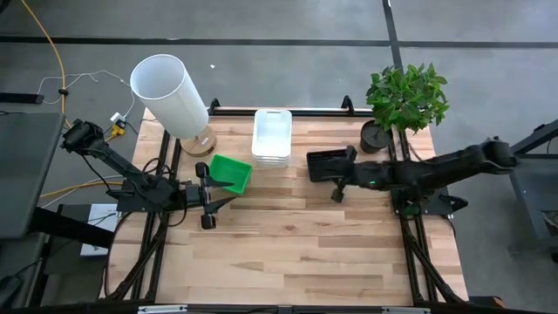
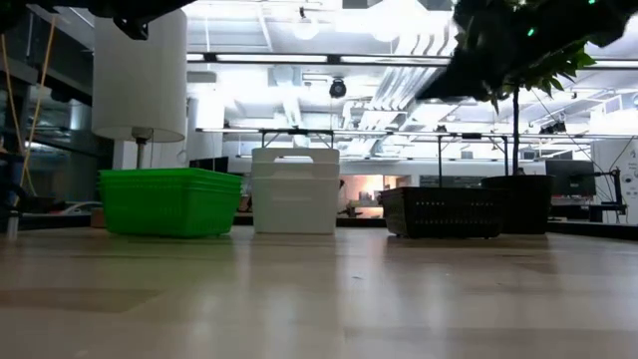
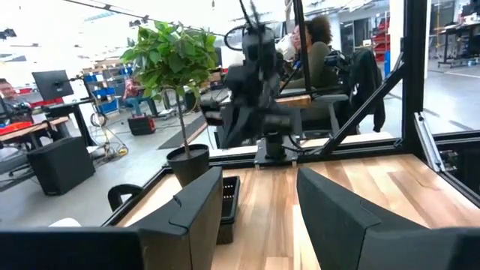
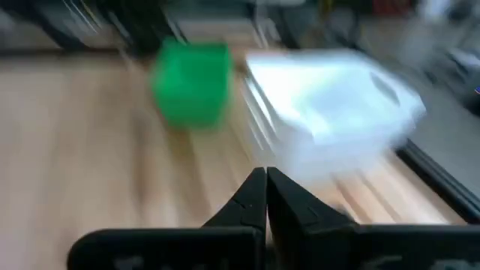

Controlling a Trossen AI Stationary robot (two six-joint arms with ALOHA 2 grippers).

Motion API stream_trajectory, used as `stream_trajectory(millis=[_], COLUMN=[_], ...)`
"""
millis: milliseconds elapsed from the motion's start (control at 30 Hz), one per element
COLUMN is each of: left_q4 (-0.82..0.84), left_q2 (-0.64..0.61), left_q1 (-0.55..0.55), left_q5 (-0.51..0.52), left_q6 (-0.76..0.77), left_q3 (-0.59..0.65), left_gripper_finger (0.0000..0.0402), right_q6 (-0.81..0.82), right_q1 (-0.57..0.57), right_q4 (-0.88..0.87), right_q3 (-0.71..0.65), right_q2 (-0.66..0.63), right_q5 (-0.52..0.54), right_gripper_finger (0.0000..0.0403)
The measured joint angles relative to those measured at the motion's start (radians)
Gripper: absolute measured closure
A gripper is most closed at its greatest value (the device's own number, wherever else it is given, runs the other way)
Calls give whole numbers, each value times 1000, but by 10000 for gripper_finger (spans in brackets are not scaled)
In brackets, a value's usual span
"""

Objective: Stack baskets by color
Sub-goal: Return to Home Position

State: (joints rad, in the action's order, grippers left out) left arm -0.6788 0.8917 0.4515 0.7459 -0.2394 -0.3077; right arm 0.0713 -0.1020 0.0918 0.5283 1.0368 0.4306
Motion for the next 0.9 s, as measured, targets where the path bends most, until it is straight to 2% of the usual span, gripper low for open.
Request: stream_trajectory(millis=[100, 167, 300, 433, 500, 567, 733, 800, 900], left_q4=[1, 4, 4, 14, 94, 245, 636, 699, 696], left_q2=[0, -7, -65, -204, -289, -368, -537, -588, -643], left_q1=[0, 0, 3, 2, -1, -6, -38, -67, -131], left_q5=[21, 50, 109, 88, 64, 62, 15, -20, -143], left_q6=[-6, -34, -102, -167, -174, -123, 43, 75, 80], left_q3=[0, 0, 0, 0, -3, -14, -14, -14, -14], left_gripper_finger=[241, 241, 241, 242, 250, 267, 351, 386, 392], right_q6=[-56, -88, -118, -133, -141, -138, -121, -121, -123], right_q1=[0, -2, -3, -3, -3, -3, -3, -3, -3], right_q4=[201, 278, 308, 275, 244, 222, 205, 205, 216], right_q3=[-78, -111, -137, -139, -139, -139, -139, -139, -139], right_q2=[-90, -133, -183, -177, -170, -162, -147, -146, -146], right_q5=[-73, -84, -75, -12, -1, -6, -24, -24, -23], right_gripper_finger=[403, 403, 403, 403, 403, 403, 403, 403, 403])
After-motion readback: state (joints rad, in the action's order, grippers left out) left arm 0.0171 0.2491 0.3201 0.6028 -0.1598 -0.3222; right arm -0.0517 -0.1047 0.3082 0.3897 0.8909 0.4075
